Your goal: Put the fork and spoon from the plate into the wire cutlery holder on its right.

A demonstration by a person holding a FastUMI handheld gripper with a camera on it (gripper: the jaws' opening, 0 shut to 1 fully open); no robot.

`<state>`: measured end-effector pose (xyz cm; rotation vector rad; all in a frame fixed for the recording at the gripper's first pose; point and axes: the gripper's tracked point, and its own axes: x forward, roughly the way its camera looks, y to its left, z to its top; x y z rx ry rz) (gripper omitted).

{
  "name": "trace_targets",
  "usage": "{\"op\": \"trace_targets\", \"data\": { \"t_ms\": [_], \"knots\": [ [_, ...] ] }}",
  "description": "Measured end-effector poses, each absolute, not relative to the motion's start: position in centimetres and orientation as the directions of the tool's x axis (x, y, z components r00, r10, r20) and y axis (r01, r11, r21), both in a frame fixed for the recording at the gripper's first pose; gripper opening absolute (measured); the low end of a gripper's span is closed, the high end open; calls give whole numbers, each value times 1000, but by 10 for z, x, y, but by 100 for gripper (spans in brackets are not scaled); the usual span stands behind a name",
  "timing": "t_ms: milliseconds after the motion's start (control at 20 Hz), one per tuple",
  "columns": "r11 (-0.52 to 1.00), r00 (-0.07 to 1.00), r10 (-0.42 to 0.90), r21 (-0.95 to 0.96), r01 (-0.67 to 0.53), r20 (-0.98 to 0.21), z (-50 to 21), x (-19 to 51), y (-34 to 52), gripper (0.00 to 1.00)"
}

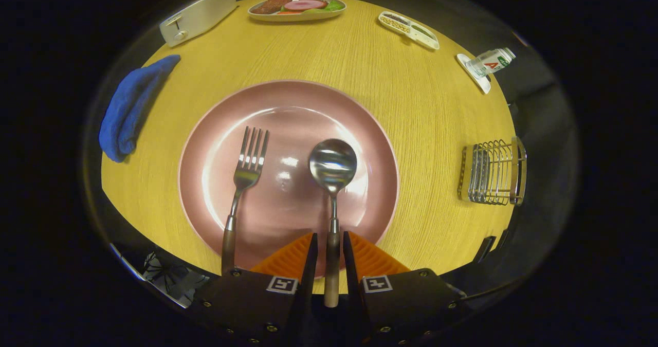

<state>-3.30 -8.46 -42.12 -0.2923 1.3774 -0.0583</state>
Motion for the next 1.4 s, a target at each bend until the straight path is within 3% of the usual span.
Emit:
{"op": "trace_targets", "data": {
  "t_ms": [50, 100, 250, 300, 950, 1400],
  "knots": [
    [961, 200, -211, -241, -135, -957, -417, -32, -85, 30],
    [962, 186, -212, -238, -131, -959, -420, -33, -86, 12],
    [962, 188, -212, -239, -134, -959, -418, -31, -85, 12],
    [963, 190, -204, -232, -136, -960, -417, -29, -84, 4],
    [954, 268, -248, -282, -98, -931, -374, -12, -88, 4],
    [952, 334, -288, -306, 1, -897, -331, 3, -120, 4]
  ]
}}
